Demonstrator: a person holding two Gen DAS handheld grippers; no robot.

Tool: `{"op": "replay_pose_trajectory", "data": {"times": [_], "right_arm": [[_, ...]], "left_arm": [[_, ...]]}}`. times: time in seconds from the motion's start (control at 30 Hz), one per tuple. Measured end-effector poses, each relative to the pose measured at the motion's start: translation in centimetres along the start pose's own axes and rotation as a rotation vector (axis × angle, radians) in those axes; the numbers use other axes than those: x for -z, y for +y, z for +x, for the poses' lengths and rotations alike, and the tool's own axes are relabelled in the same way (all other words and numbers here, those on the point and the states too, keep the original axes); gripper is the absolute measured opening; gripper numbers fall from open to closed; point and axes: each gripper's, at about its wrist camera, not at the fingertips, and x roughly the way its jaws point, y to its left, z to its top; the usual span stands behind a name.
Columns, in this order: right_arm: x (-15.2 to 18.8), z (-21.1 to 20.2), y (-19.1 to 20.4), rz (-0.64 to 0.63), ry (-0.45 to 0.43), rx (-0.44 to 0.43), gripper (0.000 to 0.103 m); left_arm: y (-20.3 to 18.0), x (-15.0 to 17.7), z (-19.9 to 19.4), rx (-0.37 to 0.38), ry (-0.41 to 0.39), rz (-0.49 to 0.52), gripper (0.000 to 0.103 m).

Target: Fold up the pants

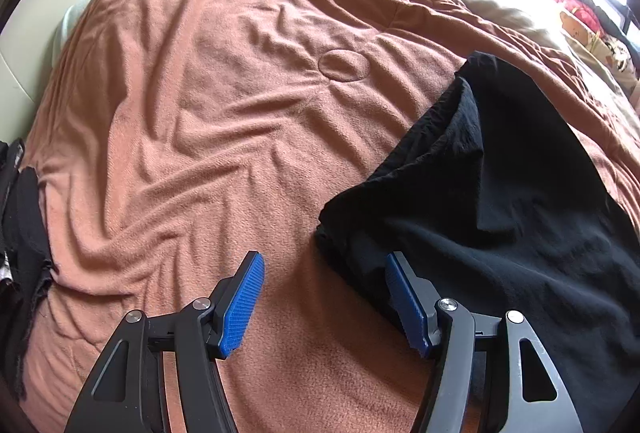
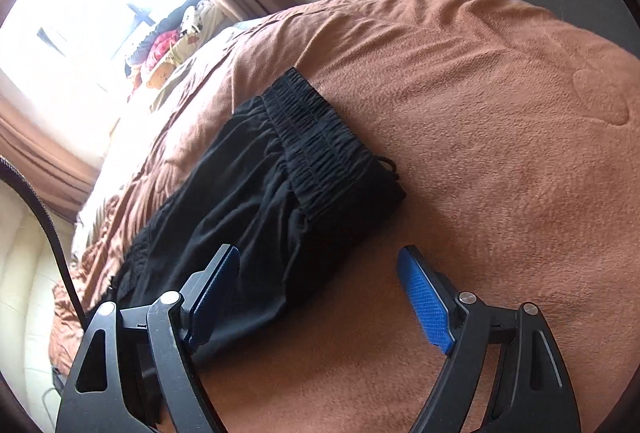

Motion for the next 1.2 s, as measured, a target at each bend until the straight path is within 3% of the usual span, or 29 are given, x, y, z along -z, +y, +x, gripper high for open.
{"op": "replay_pose_trajectory", "data": {"times": [0.17, 0.2, 0.27, 0.3, 0.43, 0.57, 0.67, 0.9, 1.2], "right_arm": [[-0.2, 2.0, 0.0, 0.030, 0.024, -0.004, 0.081], [-0.2, 2.3, 0.1, 0.025, 0.036, -0.014, 0.075], [-0.3, 3.0, 0.3, -0.010, 0.072, 0.041, 0.049], [-0.4, 3.3, 0.4, -0.039, 0.078, 0.091, 0.030], [-1.3, 2.8, 0.1, -0.066, 0.054, 0.099, 0.013], [-0.9, 2.0, 0.2, -0.088, -0.003, 0.103, 0.012], [0.2, 2.7, 0.1, -0.086, 0.019, 0.123, 0.012], [0.4, 3.0, -1.2, -0.038, 0.030, 0.057, 0.013], [0.3, 3.2, -0.7, -0.064, 0.025, 0.072, 0.014]], "left_arm": [[-0.4, 0.9, 0.3, 0.065, 0.033, -0.043, 0.065], [-0.5, 1.1, 0.4, 0.080, 0.042, -0.060, 0.065], [-0.6, 1.4, 0.5, 0.106, 0.054, -0.082, 0.065], [-0.6, 1.5, 0.6, 0.120, 0.061, -0.094, 0.065], [-0.3, 2.1, 1.2, 0.159, 0.101, -0.161, 0.065], [-0.3, 2.2, 1.0, 0.172, 0.099, -0.183, 0.065], [0.0, 1.8, 1.4, 0.196, 0.079, -0.194, 0.065], [0.6, 0.8, 2.6, 0.248, 0.025, -0.122, 0.065], [-0.6, 0.2, 3.3, 0.204, 0.004, -0.002, 0.065]]}}
